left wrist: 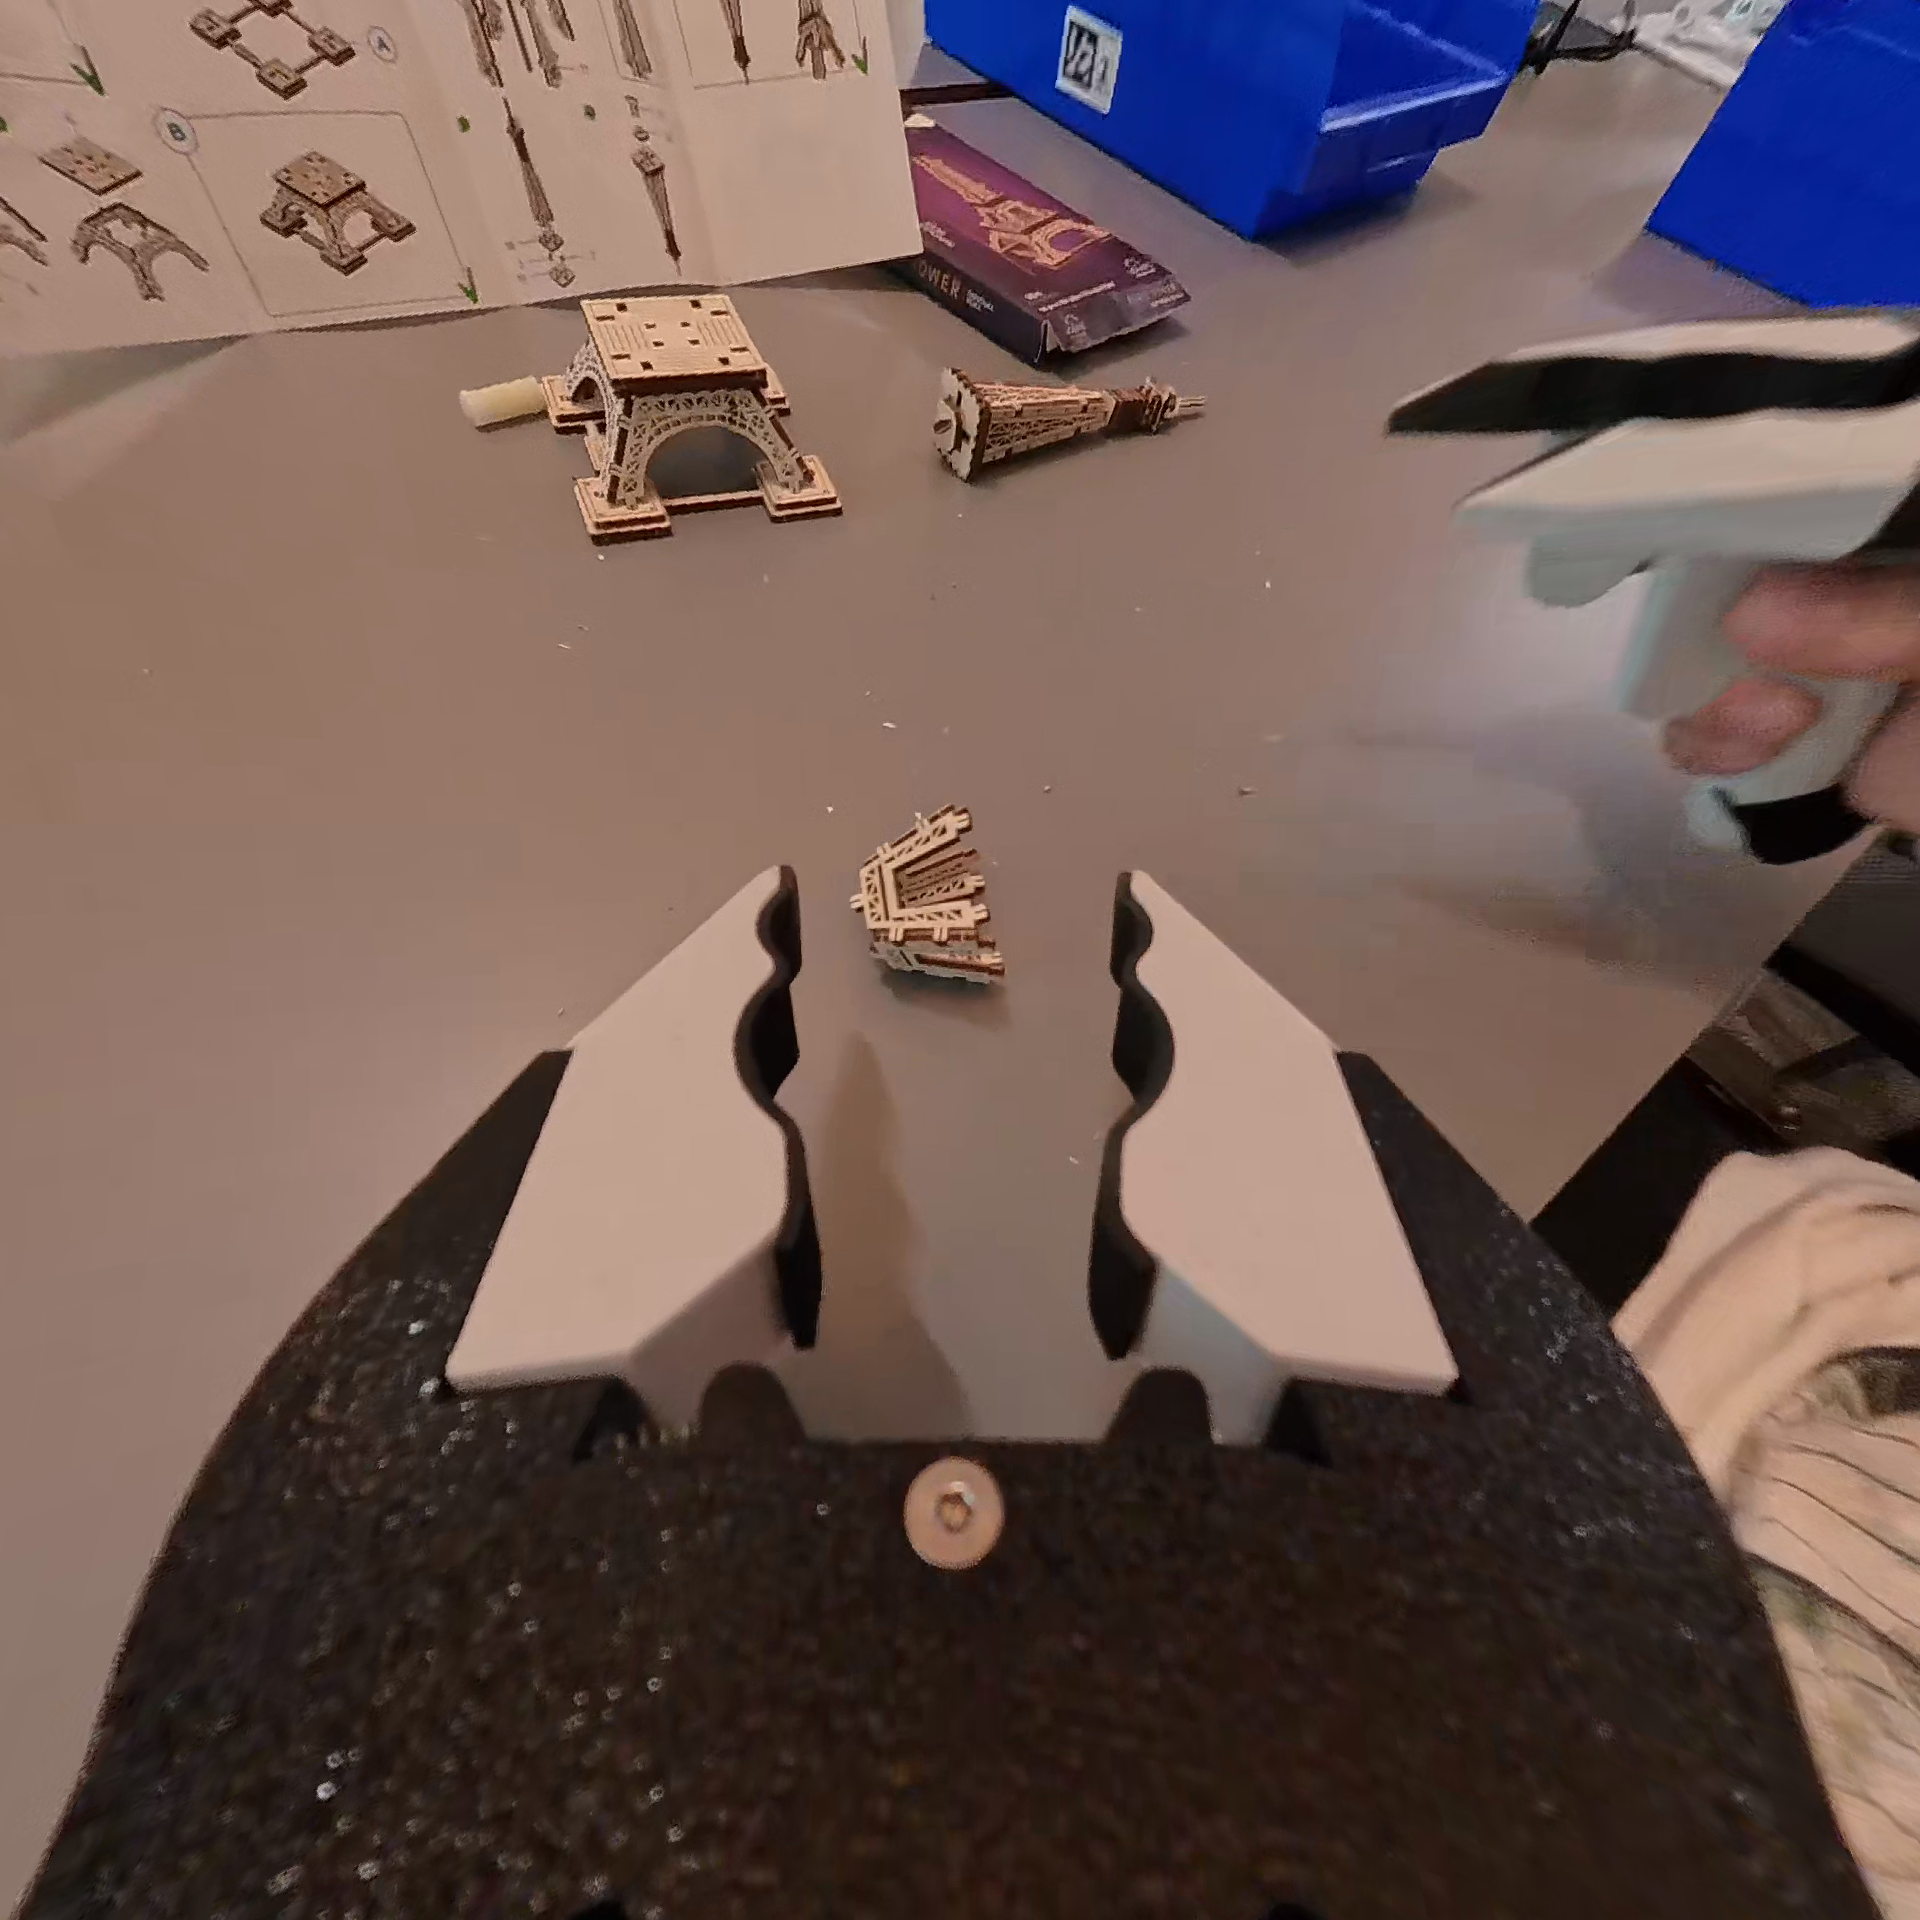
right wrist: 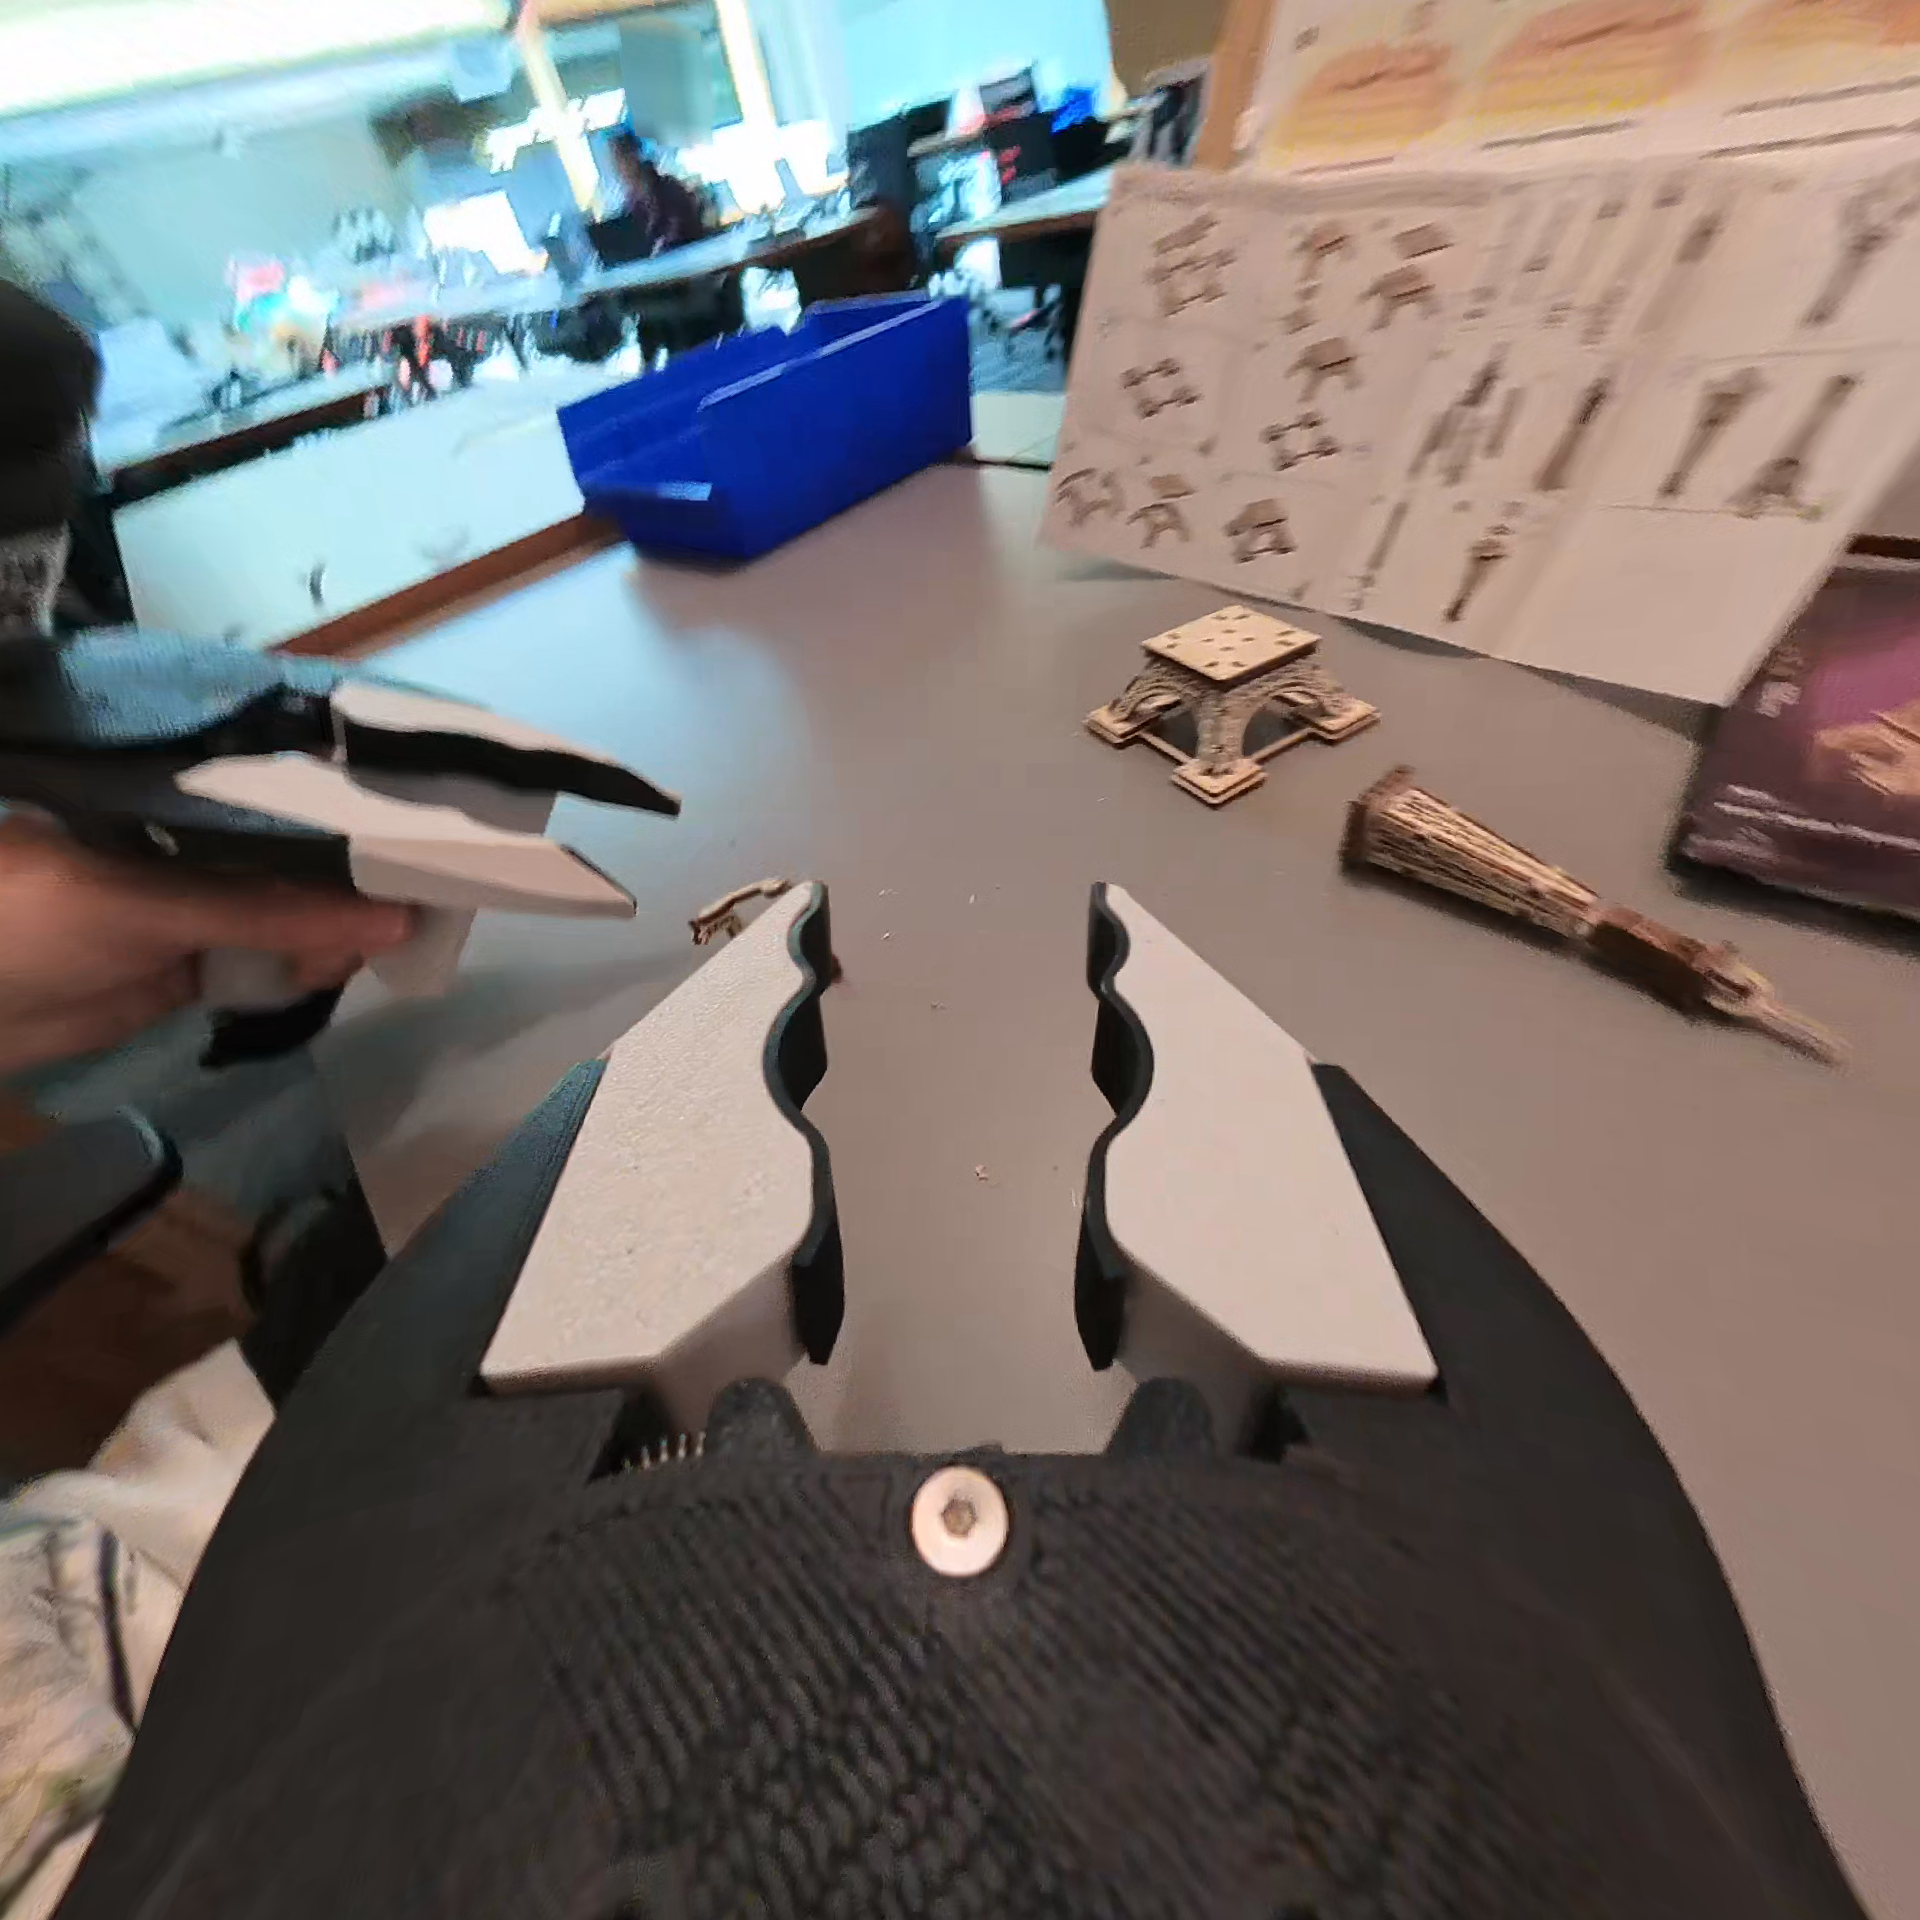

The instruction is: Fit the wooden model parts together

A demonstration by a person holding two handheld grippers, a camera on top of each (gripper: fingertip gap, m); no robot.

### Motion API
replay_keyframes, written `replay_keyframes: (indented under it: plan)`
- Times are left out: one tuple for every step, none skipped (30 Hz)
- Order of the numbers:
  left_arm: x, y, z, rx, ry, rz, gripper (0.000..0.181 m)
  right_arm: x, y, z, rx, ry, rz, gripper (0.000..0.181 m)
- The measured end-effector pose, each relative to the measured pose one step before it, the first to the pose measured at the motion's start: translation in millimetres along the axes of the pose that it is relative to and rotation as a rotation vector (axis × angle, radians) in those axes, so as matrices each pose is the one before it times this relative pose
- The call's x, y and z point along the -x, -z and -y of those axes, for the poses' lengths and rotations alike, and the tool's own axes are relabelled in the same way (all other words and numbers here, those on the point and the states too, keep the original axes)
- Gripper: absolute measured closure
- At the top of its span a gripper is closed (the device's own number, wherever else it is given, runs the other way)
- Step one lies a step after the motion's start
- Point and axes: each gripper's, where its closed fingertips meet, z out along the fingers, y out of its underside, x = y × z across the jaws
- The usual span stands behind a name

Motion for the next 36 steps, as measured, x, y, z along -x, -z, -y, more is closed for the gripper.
replay_keyframes:
  plan:
    - [1.46,-1.27,-2.60,0.0145,-0.0090,0.0129,0.122,-5.00,7.40,3.13,-0.0206,-0.0410,-0.0171,0.132]
    - [1.53,-1.69,-2.97,0.0177,-0.0068,0.0094,0.119,-2.96,6.18,0.92,-0.0050,-0.0324,-0.0135,0.129]
    - [2.59,-2.19,-2.93,0.0166,-0.0023,0.0110,0.116,-1.23,5.40,-0.06,0.0026,-0.0209,-0.0138,0.128]
    - [3.01,-2.94,-3.00,0.0138,0.0015,0.0112,0.114,-0.49,4.76,0.26,-0.0034,-0.0100,-0.0211,0.126]
    - [2.54,-3.40,-3.38,0.0159,0.0062,0.0061,0.109,0.91,4.30,0.48,-0.0114,0.0014,-0.0233,0.125]
    - [1.95,-3.01,-3.92,0.0192,0.0120,0.0011,0.106,2.33,3.62,-0.19,-0.0089,0.0111,-0.0222,0.123]
    - [1.28,-2.12,-3.07,0.0144,0.0158,-0.0010,0.104,3.03,2.75,-2.00,0.0006,0.0224,-0.0194,0.119]
    - [0.46,-1.00,-1.51,0.0017,0.0141,-0.0013,0.103,3.83,2.17,-4.20,0.0142,0.0280,-0.0134,0.116]
    - [-0.22,0.04,0.20,-0.0102,0.0072,-0.0012,0.102,4.41,1.61,-5.16,0.0220,0.0278,-0.0065,0.113]
    - [-0.91,0.80,0.66,-0.0117,-0.0045,-0.0023,0.102,4.25,1.62,-4.48,0.0187,0.0255,-0.0061,0.112]
    - [-0.72,1.36,0.52,-0.0063,-0.0154,-0.0003,0.102,3.84,2.04,-3.01,0.0100,0.0278,-0.0055,0.109]
    - [0.82,1.51,1.24,-0.0076,-0.0190,0.0074,0.102,2.48,2.35,-1.45,0.0030,0.0325,-0.0084,0.106]
    - [1.43,1.56,2.85,-0.0155,-0.0159,0.0074,0.102,0.33,2.54,-0.33,-0.0013,0.0319,-0.0148,0.105]
    - [2.10,1.03,3.55,-0.0183,-0.0102,0.0055,0.102,-1.17,2.76,0.70,-0.0021,0.0261,-0.0166,0.104]
    - [2.71,0.56,3.74,-0.0158,-0.0045,0.0043,0.102,-2.38,2.58,1.88,-0.0043,0.0197,-0.0149,0.102]
    - [3.45,-0.02,3.54,-0.0138,0.0029,0.0056,0.102,-3.45,2.31,2.40,-0.0035,0.0121,-0.0145,0.100]
    - [3.27,-0.54,3.36,-0.0127,0.0112,0.0025,0.101,-3.84,2.03,1.88,0.0021,0.0074,-0.0105,0.098]
    - [2.03,-1.08,3.46,-0.0122,0.0150,-0.0061,0.100,-4.20,1.60,0.55,0.0087,0.0062,-0.0084,0.096]
    - [0.74,-1.46,3.88,-0.0132,0.0103,-0.0127,0.100,-4.48,1.21,-0.37,0.0118,0.0064,-0.0086,0.092]
    - [2.01,-1.61,3.64,-0.0112,0.0029,-0.0015,0.099,-4.32,0.98,-0.17,0.0089,0.0107,-0.0068,0.091]
    - [3.01,-1.86,3.93,-0.0095,-0.0052,0.0075,0.097,-4.74,1.23,0.57,0.0026,0.0144,-0.0084,0.089]
    - [2.23,-2.06,4.42,-0.0100,-0.0096,0.0043,0.095,-5.29,1.70,1.64,-0.0045,0.0155,-0.0122,0.089]
    - [2.06,-2.08,4.85,-0.0103,-0.0104,0.0036,0.094,-5.98,1.58,2.70,-0.0110,0.0126,-0.0158,0.089]
    - [2.28,-2.16,5.73,-0.0123,-0.0098,0.0050,0.092,-6.22,1.11,3.44,-0.0159,0.0075,-0.0158,0.089]
    - [1.66,-2.00,6.49,-0.0155,-0.0105,0.0017,0.091,-5.62,0.13,3.64,-0.0174,0.0028,-0.0118,0.089]
    - [1.53,-1.90,6.58,-0.0142,-0.0078,0.0014,0.089,-4.44,-0.95,3.47,-0.0163,-0.0011,-0.0062,0.090]
    - [2.07,-1.72,5.97,-0.0107,-0.0040,0.0048,0.087,-3.19,-2.02,3.10,-0.0133,-0.0029,-0.0018,0.090]
    - [1.92,-1.69,4.76,-0.0060,-0.0037,0.0035,0.084,-1.73,-3.18,2.78,-0.0122,0.0005,0.0049,0.090]
    - [1.41,-1.40,3.18,-0.0028,-0.0019,-0.0007,0.083,-1.20,-4.44,2.27,-0.0097,0.0029,0.0043,0.090]
    - [0.76,-0.91,2.67,-0.0060,0.0041,-0.0035,0.084,-1.05,-5.13,0.40,0.0072,0.0025,0.0016,0.090]
    - [0.46,-0.72,3.42,-0.0109,0.0109,-0.0072,0.084,1.28,-4.81,-0.82,0.0235,0.0074,0.0092,0.090]
    - [-1.13,0.71,3.02,-0.0047,0.0248,-0.0158,0.085,3.29,-4.63,0.77,0.0183,0.0135,0.0150,0.089]
    - [-2.15,2.16,3.60,-0.0134,0.0283,-0.0177,0.085,4.36,-4.28,2.24,0.0064,0.0156,0.0143,0.089]
    - [-2.01,2.95,4.27,-0.0250,0.0129,-0.0139,0.087,5.36,-4.07,3.12,-0.0022,0.0148,0.0155,0.088]
    - [-0.36,2.86,3.94,-0.0251,-0.0012,-0.0016,0.090,5.91,-4.11,3.37,-0.0078,0.0097,0.0153,0.088]
    - [0.48,2.67,2.66,-0.0161,-0.0049,0.0048,0.091,6.87,-4.23,3.04,-0.0086,0.0044,0.0177,0.089]
